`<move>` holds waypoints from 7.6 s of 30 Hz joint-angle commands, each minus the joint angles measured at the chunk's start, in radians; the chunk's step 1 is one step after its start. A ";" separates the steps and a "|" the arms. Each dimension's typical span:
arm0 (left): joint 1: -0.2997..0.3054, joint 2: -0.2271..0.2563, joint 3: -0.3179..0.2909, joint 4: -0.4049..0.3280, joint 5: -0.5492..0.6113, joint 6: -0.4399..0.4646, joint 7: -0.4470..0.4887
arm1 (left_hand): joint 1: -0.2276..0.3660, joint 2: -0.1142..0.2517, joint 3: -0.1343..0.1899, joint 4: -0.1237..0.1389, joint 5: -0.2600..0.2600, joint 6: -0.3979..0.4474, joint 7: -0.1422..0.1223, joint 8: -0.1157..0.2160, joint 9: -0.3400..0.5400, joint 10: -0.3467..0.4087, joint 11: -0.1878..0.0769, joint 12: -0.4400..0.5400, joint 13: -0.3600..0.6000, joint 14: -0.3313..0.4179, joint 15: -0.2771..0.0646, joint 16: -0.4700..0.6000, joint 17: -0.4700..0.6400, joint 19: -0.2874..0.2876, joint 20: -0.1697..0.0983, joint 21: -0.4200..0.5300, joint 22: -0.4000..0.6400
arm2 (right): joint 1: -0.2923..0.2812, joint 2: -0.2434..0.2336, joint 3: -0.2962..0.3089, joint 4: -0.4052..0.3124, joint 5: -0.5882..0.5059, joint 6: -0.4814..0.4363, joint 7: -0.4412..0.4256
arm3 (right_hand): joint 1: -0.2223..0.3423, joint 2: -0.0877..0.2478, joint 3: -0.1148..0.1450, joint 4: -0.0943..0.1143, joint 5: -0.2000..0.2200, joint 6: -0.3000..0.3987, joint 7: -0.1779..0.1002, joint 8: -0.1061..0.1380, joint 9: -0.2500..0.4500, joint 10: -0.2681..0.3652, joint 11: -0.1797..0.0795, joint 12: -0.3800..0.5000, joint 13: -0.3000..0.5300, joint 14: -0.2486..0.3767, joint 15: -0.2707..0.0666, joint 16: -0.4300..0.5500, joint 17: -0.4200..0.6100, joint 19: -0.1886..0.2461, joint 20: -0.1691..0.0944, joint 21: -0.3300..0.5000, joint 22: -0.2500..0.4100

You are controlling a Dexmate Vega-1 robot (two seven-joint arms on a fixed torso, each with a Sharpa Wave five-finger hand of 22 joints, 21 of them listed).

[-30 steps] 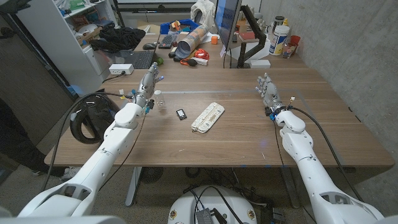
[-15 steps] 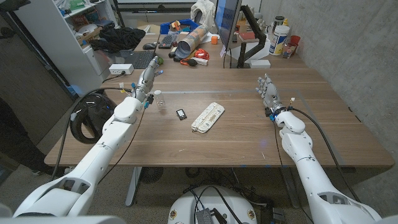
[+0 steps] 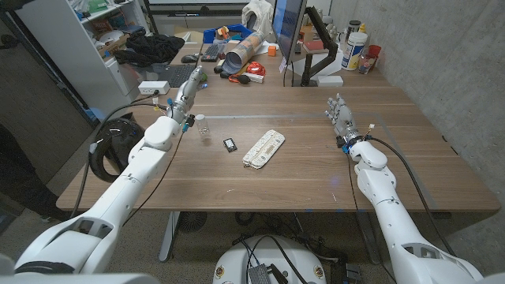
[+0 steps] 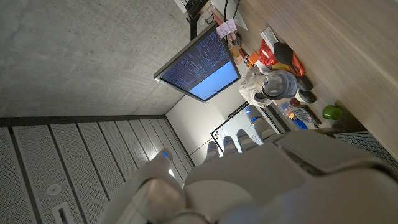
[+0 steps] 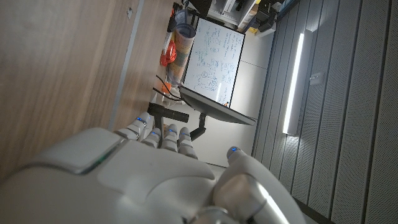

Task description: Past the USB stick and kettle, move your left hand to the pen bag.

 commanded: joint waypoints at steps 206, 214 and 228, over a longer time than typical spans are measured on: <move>-0.145 0.152 0.250 -0.290 0.557 -0.064 -0.281 | 0.058 0.056 0.015 -0.024 0.013 -0.058 -0.112 -0.004 0.002 -0.133 -0.045 0.003 0.005 -0.205 -0.012 -0.018 -0.003 -0.264 0.002 -0.086 0.006 | -0.054 -0.012 0.030 0.018 0.031 0.119 -0.005 | 0.001 0.078 -0.020 -0.002 0.010 0.004 -0.007 0.003 0.003 0.007 -0.003 0.002 0.001 -0.004 -0.025 0.001 0.002 0.015 -0.035 -0.050 0.007; -0.143 0.156 0.255 -0.302 0.571 -0.057 -0.293 | 0.062 0.054 0.015 -0.026 0.013 -0.058 -0.112 -0.004 0.002 -0.134 -0.046 0.002 0.005 -0.206 -0.013 -0.018 -0.003 -0.267 -0.001 -0.089 0.006 | -0.056 -0.013 0.031 0.018 0.032 0.121 -0.004 | 0.001 0.078 -0.021 -0.002 0.010 0.004 -0.006 0.004 0.003 0.006 -0.003 0.002 0.001 -0.004 -0.025 0.001 0.002 0.016 -0.035 -0.052 0.007; -0.150 0.166 0.268 -0.312 0.592 -0.040 -0.327 | 0.068 0.046 0.013 -0.031 0.015 -0.064 -0.112 -0.005 0.002 -0.136 -0.046 0.002 0.005 -0.210 -0.016 -0.018 -0.003 -0.274 -0.005 -0.096 0.007 | -0.055 -0.015 0.033 0.023 0.033 0.122 -0.002 | 0.001 0.078 -0.021 -0.002 0.010 0.003 -0.007 0.003 0.003 0.006 -0.003 0.001 0.001 -0.004 -0.024 0.001 0.002 0.017 -0.036 -0.054 0.007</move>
